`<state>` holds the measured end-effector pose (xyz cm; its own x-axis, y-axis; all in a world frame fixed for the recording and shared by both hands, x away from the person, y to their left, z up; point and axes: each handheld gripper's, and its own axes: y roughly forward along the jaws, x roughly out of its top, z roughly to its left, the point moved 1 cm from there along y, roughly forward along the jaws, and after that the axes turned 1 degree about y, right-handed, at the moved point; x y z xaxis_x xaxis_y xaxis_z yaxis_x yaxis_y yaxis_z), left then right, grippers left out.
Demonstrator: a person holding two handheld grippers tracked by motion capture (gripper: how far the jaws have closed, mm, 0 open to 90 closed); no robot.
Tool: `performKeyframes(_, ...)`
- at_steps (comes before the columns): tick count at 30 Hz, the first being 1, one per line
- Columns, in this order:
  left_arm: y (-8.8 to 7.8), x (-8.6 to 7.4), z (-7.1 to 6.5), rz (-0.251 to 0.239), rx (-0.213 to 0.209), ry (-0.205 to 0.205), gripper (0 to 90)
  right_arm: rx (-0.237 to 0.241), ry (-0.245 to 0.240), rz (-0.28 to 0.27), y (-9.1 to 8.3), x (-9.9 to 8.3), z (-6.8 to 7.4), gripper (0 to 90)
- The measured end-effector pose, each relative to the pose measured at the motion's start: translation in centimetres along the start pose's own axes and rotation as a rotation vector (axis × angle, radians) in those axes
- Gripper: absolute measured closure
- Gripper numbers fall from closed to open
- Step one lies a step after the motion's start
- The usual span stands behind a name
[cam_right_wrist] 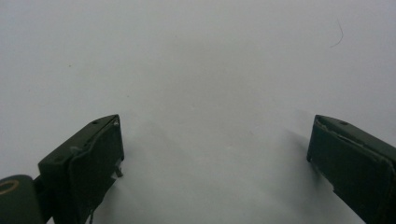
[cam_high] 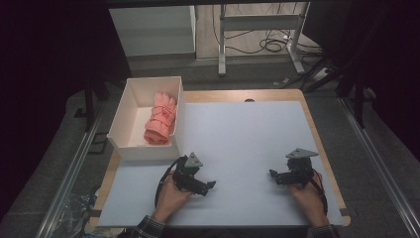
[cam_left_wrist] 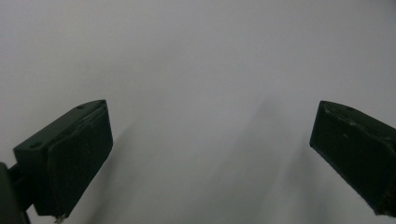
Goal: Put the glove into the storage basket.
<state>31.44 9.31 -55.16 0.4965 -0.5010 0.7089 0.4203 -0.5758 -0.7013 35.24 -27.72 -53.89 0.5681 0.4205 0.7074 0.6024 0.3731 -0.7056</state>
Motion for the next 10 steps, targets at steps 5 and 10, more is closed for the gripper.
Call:
performKeyframes(5,0.16,-0.22,-0.19,0.022,0.023,0.009,0.0,0.0,0.0,0.0,0.01,0.0,0.0,3.9)
performKeyframes(10,0.31,-0.23,-0.49,0.034,0.047,0.03,0.0,-0.001,-0.001,0.0,0.0,-0.02,0.01,3.9)
